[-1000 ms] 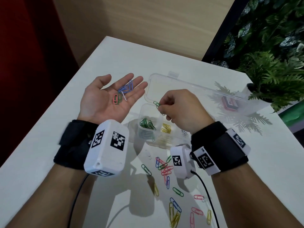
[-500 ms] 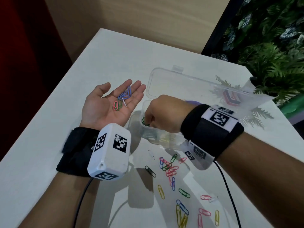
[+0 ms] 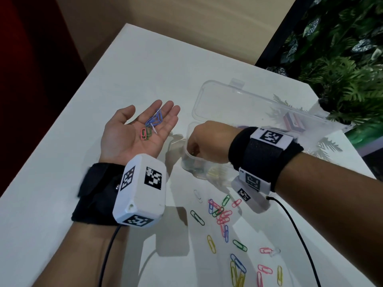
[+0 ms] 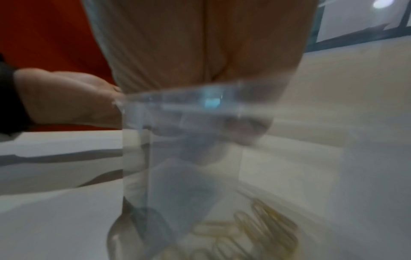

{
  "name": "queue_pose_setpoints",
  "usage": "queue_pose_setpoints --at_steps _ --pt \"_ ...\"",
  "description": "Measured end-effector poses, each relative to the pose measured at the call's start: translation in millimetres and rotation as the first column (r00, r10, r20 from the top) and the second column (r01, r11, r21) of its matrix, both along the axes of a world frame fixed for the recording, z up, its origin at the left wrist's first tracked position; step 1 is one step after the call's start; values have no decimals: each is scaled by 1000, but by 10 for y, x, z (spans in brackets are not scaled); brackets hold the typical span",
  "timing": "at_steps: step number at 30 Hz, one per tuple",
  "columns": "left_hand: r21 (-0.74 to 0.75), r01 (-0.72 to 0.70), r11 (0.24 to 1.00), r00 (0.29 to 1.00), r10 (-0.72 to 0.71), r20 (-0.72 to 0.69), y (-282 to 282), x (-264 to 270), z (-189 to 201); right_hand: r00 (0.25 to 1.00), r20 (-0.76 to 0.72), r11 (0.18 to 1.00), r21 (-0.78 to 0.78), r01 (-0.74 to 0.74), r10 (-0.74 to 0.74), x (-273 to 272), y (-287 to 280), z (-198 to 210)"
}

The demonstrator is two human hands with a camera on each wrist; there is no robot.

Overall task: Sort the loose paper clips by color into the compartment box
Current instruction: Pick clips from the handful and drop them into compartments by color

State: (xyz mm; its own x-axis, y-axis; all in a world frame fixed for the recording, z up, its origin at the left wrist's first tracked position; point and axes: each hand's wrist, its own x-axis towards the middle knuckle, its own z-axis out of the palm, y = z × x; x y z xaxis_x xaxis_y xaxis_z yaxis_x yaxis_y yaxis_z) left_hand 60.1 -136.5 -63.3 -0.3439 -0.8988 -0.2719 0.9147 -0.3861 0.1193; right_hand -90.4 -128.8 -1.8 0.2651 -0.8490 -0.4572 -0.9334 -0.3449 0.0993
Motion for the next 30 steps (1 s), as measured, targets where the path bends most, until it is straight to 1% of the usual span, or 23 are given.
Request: queue_pose_setpoints --at_steps 4,10,15,19,22,25,28,29,30 --pt "-3 25 1000 1000 -25 -13 29 -50 3 998 14 998 -19 62 -62 30 6 -59" --pt "-8 69 998 997 -69 -25 53 -165 20 1000 27 1000 -7 0 0 -7 -4 -66" --pt "-22 92 996 996 -92 4 58 -201 9 998 65 999 -28 -18 20 -50 -8 -85" --pt "-20 75 997 997 -75 3 53 -198 3 988 155 999 -36 23 -17 -79 -15 -73" --pt "-28 76 997 997 -76 7 50 -195 -9 964 261 998 -16 56 -50 -116 -19 -14" --pt "-35 80 996 997 -81 -6 60 -214 -9 933 353 993 -62 97 -69 -167 7 62" --pt "-44 71 997 996 -73 -49 81 -258 19 854 499 968 -110 227 -144 -314 49 176" --pt "-50 67 997 996 -69 -57 84 -267 27 834 524 955 -119 273 -174 -380 65 216" --pt "-55 63 996 996 -66 -66 88 -275 37 831 521 943 -133 306 -196 -452 78 246"
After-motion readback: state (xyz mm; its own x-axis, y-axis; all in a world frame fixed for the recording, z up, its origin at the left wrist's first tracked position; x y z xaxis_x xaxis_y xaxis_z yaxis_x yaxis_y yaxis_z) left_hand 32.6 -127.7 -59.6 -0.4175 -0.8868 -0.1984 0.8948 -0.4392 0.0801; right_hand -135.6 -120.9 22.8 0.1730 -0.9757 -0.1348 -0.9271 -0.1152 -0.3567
